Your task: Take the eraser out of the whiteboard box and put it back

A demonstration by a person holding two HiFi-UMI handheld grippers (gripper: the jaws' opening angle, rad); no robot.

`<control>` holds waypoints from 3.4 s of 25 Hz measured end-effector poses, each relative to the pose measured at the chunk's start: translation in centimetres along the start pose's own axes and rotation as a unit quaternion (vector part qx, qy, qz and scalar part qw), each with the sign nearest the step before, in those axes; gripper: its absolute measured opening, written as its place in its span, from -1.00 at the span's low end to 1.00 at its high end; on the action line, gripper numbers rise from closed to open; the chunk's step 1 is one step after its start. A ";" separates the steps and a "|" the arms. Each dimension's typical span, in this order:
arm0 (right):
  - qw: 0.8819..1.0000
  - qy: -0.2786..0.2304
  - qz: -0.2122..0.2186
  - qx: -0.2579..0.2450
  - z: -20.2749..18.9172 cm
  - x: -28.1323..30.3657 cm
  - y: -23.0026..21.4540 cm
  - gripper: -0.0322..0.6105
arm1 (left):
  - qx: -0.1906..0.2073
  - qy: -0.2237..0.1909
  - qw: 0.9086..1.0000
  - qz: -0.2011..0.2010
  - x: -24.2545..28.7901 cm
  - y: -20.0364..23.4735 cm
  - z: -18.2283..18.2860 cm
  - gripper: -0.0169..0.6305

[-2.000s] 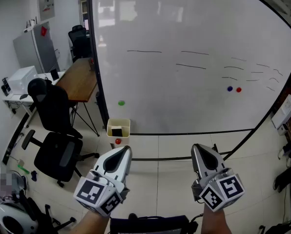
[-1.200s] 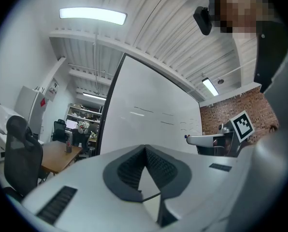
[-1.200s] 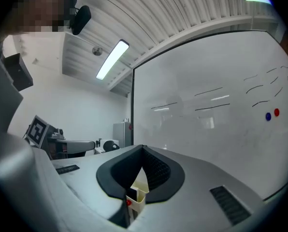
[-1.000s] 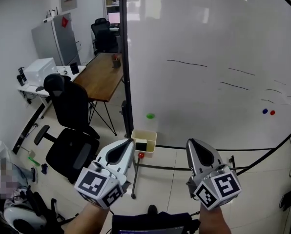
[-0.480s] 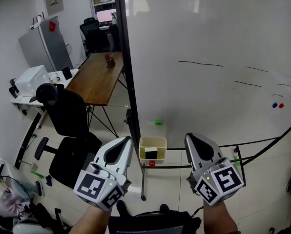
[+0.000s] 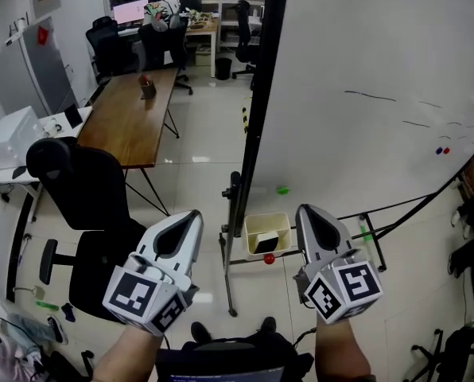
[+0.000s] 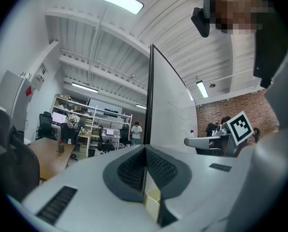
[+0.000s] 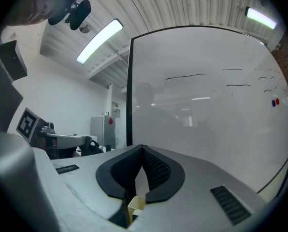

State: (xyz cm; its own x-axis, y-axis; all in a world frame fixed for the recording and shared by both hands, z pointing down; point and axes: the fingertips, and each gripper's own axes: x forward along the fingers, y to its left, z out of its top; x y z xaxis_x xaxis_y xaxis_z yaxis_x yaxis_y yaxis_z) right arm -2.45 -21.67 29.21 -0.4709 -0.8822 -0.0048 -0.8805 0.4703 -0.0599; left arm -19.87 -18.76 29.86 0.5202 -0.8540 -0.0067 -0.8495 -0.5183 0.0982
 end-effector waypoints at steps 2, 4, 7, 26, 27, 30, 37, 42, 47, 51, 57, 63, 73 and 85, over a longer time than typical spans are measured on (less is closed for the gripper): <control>1.000 0.009 -0.003 -0.001 -0.5 0.6 0.7 -0.74 | -0.005 0.003 1.000 -0.003 -0.1 0.8 -0.2 -0.84; 1.000 0.015 -0.005 -0.003 -0.7 0.8 1.0 -0.64 | -0.013 0.004 1.000 -0.007 0.0 1.1 -0.4 -0.84; 1.000 0.021 0.001 -0.007 -1.0 1.3 1.3 -0.55 | -0.021 0.001 1.000 -0.003 0.2 1.3 -0.4 -0.84; 0.979 0.199 -0.017 0.025 -20.0 3.3 -1.0 0.07 | -0.058 0.099 0.992 0.053 3.2 3.7 -14.5 -0.84; 0.978 0.206 -0.016 0.027 -20.8 3.3 -1.0 0.06 | -0.063 0.105 0.991 0.052 3.4 3.6 -15.3 -0.84; 0.976 0.217 -0.019 0.025 -22.5 3.7 -1.1 0.06 | -0.077 0.117 0.989 0.048 3.7 3.4 -17.1 -0.84; 0.972 0.230 -0.032 0.025 -24.4 3.9 -1.0 0.03 | -0.088 0.131 0.986 0.048 3.6 3.1 -19.0 -0.84; 0.972 0.231 -0.035 0.028 -24.4 4.0 -1.0 -0.02 | -0.087 0.128 0.987 0.047 3.4 3.4 -18.8 -0.84; 0.977 0.207 -0.027 0.030 -21.9 4.1 -0.9 -0.04 | -0.081 0.116 0.989 0.041 3.8 3.2 -17.1 -0.84; 0.985 0.168 -0.019 0.022 -16.6 3.8 -1.0 -0.04 | -0.069 0.089 0.993 0.030 4.1 2.3 -13.2 -0.84; 0.996 0.091 0.007 0.012 -6.7 3.0 -0.1 -0.05 | -0.031 0.031 0.999 0.023 3.7 1.5 -5.0 -0.84; 0.999 0.034 0.039 -0.003 0.7 1.4 1.0 -0.05 | 0.001 -0.010 1.000 0.021 2.4 0.2 1.4 -0.84; 0.997 -0.004 0.074 0.002 4.6 0.0 2.2 -0.05 | 0.009 -0.027 0.999 0.017 1.1 -1.2 5.3 -0.84; 0.997 0.005 0.076 0.000 4.2 0.6 2.0 -0.05 | 0.012 -0.019 1.000 0.010 1.9 -1.5 4.5 -0.85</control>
State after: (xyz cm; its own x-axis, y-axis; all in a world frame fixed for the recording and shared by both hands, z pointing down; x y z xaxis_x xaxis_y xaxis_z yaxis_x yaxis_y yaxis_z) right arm -4.26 -21.32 24.89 -0.5994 -0.8004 -0.0047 -0.7989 0.5986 -0.0582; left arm -18.03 -19.77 25.26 0.5003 -0.8648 -0.0422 -0.8616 -0.5020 0.0747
